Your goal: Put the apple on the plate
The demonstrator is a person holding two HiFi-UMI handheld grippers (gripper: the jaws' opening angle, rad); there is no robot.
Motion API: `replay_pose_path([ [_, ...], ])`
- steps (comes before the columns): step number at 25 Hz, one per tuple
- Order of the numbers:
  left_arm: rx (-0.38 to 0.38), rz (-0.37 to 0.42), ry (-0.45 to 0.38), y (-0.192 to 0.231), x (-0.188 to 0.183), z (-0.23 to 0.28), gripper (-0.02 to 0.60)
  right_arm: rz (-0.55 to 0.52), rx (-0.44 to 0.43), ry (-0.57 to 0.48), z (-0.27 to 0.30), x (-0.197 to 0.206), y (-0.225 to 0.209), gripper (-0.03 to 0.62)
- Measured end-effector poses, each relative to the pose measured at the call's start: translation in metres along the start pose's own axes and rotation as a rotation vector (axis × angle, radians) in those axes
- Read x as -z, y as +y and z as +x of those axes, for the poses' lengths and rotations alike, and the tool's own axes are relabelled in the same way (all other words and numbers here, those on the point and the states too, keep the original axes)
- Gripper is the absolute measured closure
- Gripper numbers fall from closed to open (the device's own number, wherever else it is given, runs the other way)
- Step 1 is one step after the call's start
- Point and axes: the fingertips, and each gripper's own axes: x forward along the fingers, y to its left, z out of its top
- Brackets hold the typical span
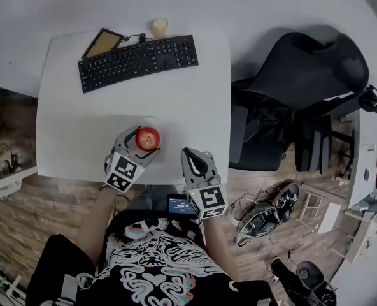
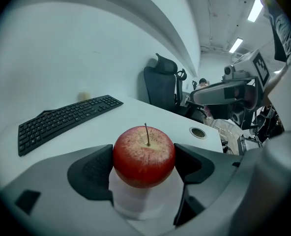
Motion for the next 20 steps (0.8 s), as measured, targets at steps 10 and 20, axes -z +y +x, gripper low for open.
replay_pose_path([
  [10,-0.002,-0.018,-0.038,0.005,0.006,0.008,0.209,-0.005,-0.075,0.048,0.033,0.010,0.013,0.565],
  [20,0.007,-0.019,-0.046,0.009,-0.001,0.004,0.202,0.002,-0.072,0.059,0.037,0.014,0.010,0.565],
])
